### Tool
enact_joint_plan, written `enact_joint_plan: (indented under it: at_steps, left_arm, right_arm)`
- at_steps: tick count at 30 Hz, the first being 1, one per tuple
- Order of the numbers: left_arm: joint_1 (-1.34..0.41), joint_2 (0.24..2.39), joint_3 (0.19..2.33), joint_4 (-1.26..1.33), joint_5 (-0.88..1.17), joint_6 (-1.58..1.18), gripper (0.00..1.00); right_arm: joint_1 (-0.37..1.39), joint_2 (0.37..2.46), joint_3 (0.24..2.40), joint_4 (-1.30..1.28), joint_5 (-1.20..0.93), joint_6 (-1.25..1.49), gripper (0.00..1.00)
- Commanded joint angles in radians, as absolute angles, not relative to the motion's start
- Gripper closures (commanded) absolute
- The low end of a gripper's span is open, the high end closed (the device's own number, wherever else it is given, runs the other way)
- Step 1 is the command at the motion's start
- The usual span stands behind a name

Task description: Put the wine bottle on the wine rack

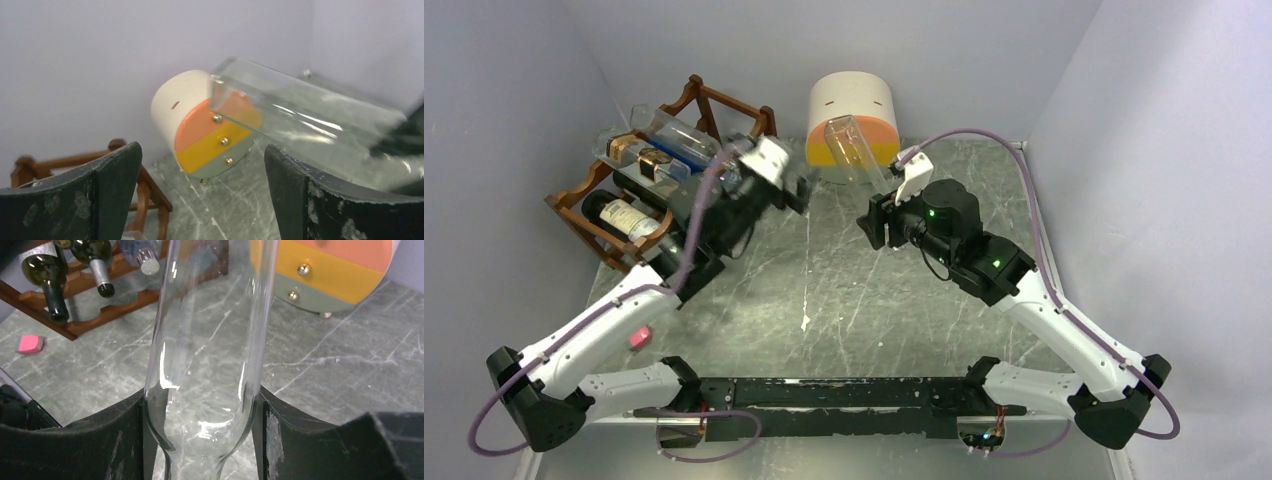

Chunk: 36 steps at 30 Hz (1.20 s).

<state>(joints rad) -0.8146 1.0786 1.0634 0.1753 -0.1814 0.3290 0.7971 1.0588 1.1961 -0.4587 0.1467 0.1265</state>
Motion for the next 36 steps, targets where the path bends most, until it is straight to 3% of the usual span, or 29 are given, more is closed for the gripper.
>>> enact_joint_plan:
  at_steps: [1, 7, 16, 26, 36]
  left_arm:
    - [-0.622, 1.087, 1.201, -0.019, -0.097, -0.119, 0.04]
    - [-0.391, 1.031, 1.266, -0.113, 0.114, -0.376, 0.05]
    - [-0.196, 0.934, 1.337, -0.327, 0.071, -0.485, 0.04]
    - [0.005, 0.926, 1.417, -0.536, 0.185, -0.550, 0.05]
    - [0.231, 0.957, 1.354, -0.434, 0.541, -0.703, 0.05]
  right_arm:
    - [0.798, 1.058, 1.211, -0.297, 0.130, 0.105, 1.00]
    - [0.798, 1.148, 1.258, -0.218, 0.049, 0.089, 1.00]
    - [0.805, 1.341, 1.399, -0.082, -0.121, 0.124, 1.00]
    - [0.895, 1.544, 1.558, 0.051, -0.204, 0.126, 1.00]
    - [0.914, 1.756, 1.768, 0.062, -0.253, 0.143, 1.00]
